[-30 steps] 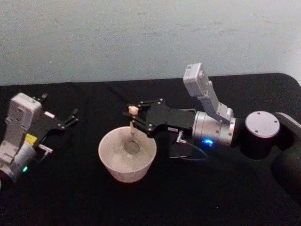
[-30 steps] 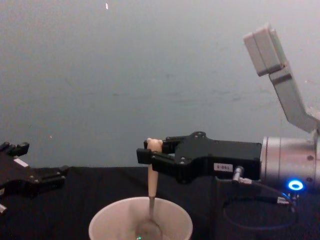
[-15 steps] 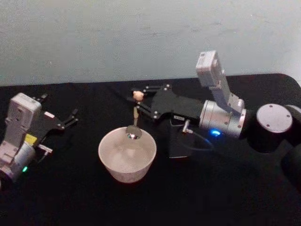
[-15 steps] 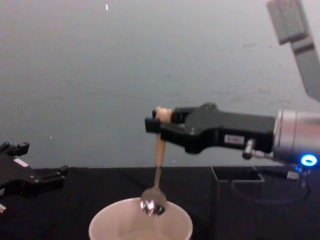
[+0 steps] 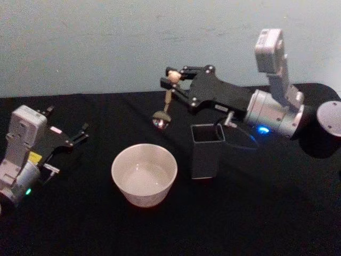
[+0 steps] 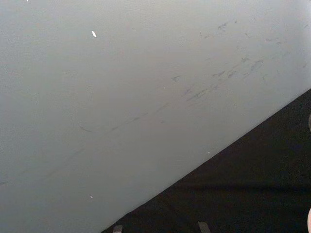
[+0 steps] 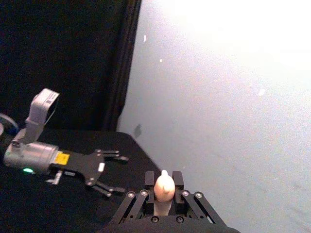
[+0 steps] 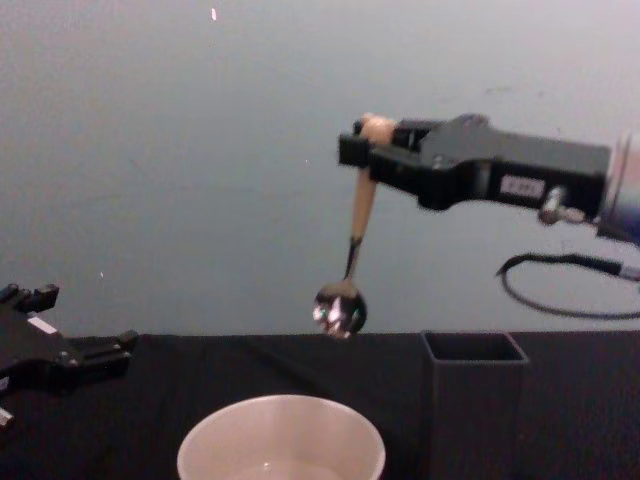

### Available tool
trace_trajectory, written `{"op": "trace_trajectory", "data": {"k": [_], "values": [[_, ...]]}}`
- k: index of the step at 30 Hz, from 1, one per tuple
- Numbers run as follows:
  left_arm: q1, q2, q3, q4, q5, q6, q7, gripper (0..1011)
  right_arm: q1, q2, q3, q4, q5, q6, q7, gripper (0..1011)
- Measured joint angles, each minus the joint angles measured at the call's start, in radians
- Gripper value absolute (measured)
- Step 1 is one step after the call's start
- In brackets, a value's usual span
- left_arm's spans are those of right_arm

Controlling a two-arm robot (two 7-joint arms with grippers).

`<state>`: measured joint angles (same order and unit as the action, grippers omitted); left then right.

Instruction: Pick up the stirring spoon with one hand, stir inside the cup, then place it back in its original position.

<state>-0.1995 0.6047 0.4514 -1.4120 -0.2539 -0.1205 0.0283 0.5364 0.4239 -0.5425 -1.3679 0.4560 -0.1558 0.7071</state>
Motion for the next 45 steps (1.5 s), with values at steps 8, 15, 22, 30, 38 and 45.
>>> {"op": "trace_trajectory", "data": {"k": [8,15,22,30,38,45], "values": [[0.0,0.0,0.0,0.0,0.0,0.0,0.0,1001,-0.013,0.049,0.047,-0.039,0.0,-0.008,-0.025,214],[0.0,0.0,0.0,0.0,0.0,0.0,0.0,1001,-0.041,0.088,0.077,-0.067,-0.004,0.0,-0.043,214],[0.0,0.0,0.0,0.0,0.0,0.0,0.0,1001,-0.074,0.116,0.098,-0.1,-0.002,0.015,-0.052,214],[0.0,0.0,0.0,0.0,0.0,0.0,0.0,1001,-0.099,0.127,0.109,-0.123,0.005,0.028,-0.054,214],[0.0,0.0,0.0,0.0,0.0,0.0,0.0,1001,-0.115,0.13,0.114,-0.135,0.008,0.037,-0.061,214],[0.0,0.0,0.0,0.0,0.0,0.0,0.0,1002,-0.123,0.137,0.123,-0.155,0.008,0.034,-0.064,214]]}}
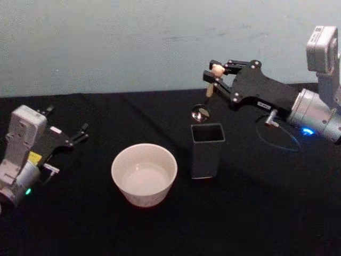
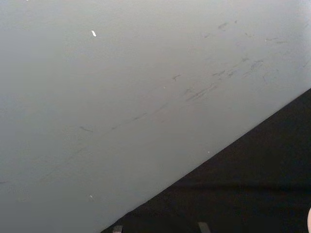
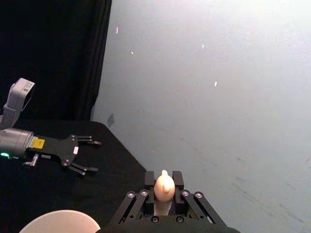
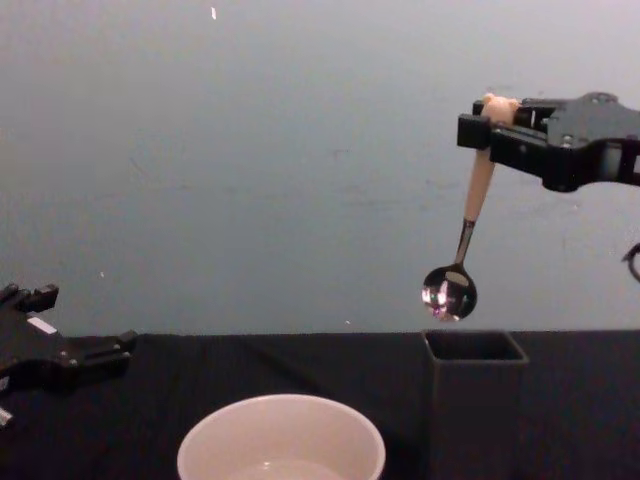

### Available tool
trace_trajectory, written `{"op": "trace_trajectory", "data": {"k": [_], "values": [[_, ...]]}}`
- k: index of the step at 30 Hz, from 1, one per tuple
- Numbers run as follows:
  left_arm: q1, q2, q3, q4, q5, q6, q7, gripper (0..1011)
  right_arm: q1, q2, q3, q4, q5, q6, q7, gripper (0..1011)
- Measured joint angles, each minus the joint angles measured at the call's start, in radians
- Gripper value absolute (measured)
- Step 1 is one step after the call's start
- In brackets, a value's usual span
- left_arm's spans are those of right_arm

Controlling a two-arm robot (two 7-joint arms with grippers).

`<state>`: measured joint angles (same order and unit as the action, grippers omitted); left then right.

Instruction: Pick up the stirring spoon with one hand, stir inside the cup, then place it back in its original position.

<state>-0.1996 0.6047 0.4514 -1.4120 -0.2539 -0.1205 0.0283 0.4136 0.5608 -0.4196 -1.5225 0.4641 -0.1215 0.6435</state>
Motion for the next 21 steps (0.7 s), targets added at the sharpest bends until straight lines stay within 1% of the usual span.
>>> {"op": "trace_trajectory", "data": {"k": [4,13,21], "values": [[0.0,0.0,0.0,0.0,0.0,0.0,0.0,1001,-0.007,0.005,0.003,-0.012,0.001,0.0,0.0,214],[0.0,0.0,0.0,0.0,0.0,0.0,0.0,1002,-0.033,0.029,0.007,-0.049,0.017,0.005,0.017,214],[0.0,0.0,0.0,0.0,0.0,0.0,0.0,1001,-0.047,0.045,0.004,-0.058,0.019,0.013,0.022,214]]}}
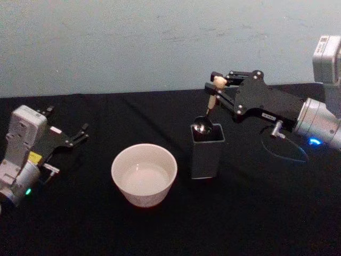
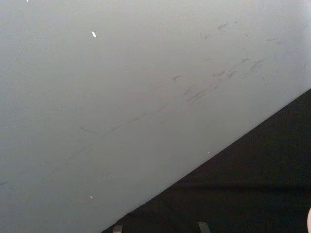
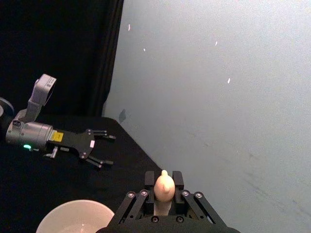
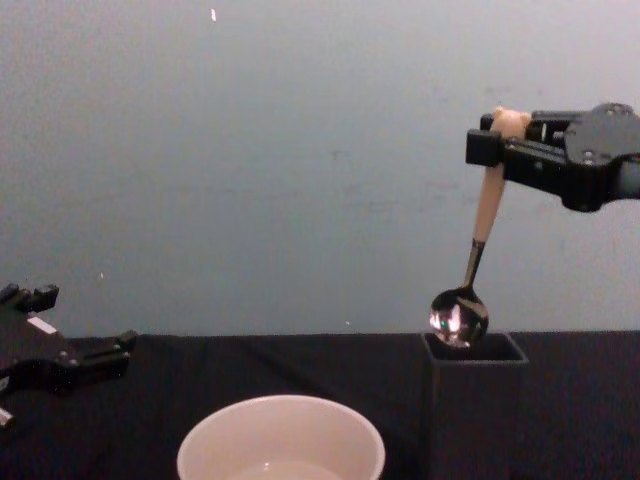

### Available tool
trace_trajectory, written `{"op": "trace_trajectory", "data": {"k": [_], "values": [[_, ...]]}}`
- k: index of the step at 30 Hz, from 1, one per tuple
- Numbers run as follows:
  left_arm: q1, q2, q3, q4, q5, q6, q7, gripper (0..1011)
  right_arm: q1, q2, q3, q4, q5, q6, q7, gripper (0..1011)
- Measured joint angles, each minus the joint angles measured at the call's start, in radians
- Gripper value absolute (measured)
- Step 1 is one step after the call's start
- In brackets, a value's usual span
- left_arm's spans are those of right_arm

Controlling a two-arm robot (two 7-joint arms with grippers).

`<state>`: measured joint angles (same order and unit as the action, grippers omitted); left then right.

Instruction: Pick up the stirring spoon with one hand, stir inside the cup, then place it back in its original position.

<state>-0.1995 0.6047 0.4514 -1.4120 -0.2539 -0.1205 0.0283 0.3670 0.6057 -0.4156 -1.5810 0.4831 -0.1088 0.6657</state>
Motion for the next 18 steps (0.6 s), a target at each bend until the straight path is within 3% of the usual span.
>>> {"op": "trace_trajectory", "data": {"k": [18], "values": [[0.0,0.0,0.0,0.0,0.0,0.0,0.0,1001,-0.018,-0.006,-0.021,0.042,-0.011,0.042,-0.022,214]]}}
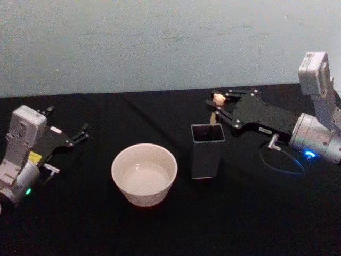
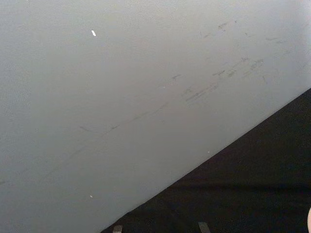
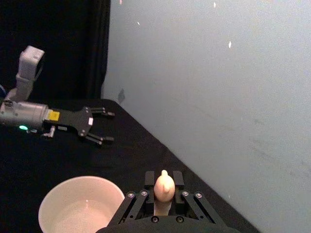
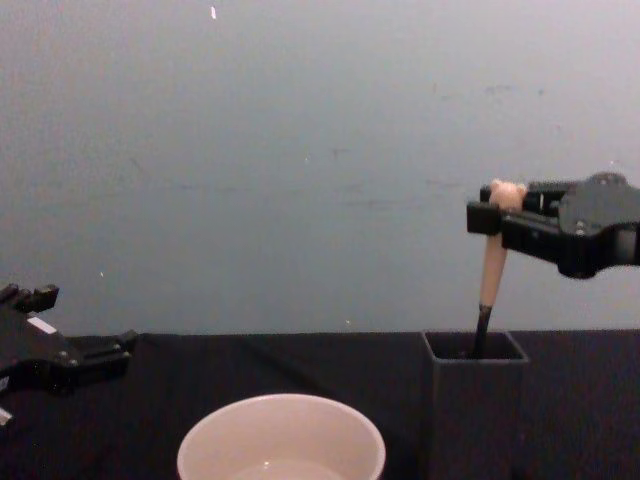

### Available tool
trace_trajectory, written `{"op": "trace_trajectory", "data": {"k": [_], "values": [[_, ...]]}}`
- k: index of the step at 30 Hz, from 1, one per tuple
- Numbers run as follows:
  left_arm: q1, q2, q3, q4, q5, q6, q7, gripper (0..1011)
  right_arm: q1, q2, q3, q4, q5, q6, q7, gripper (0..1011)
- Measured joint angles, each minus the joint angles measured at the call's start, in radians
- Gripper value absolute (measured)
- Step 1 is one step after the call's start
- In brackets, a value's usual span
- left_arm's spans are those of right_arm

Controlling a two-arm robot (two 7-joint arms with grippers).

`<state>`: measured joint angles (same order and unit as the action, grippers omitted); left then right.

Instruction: Pick up the stirring spoon with one hand, stir inside the cup, then place it back in its original position.

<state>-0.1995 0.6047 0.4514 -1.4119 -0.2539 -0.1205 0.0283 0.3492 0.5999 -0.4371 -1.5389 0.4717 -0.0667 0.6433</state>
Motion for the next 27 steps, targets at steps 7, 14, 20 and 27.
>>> {"op": "trace_trajectory", "data": {"k": [7,14,20,27], "values": [[0.0,0.0,0.0,0.0,0.0,0.0,0.0,1001,-0.008,-0.011,-0.007,0.026,-0.006,0.018,-0.014,214],[0.0,0.0,0.0,0.0,0.0,0.0,0.0,1001,-0.01,-0.02,-0.012,0.041,-0.012,0.024,-0.017,214],[0.0,0.0,0.0,0.0,0.0,0.0,0.0,1001,-0.013,-0.028,-0.018,0.057,-0.02,0.032,-0.021,214],[0.0,0.0,0.0,0.0,0.0,0.0,0.0,1001,-0.012,-0.039,-0.02,0.071,-0.024,0.039,-0.028,214]]}}
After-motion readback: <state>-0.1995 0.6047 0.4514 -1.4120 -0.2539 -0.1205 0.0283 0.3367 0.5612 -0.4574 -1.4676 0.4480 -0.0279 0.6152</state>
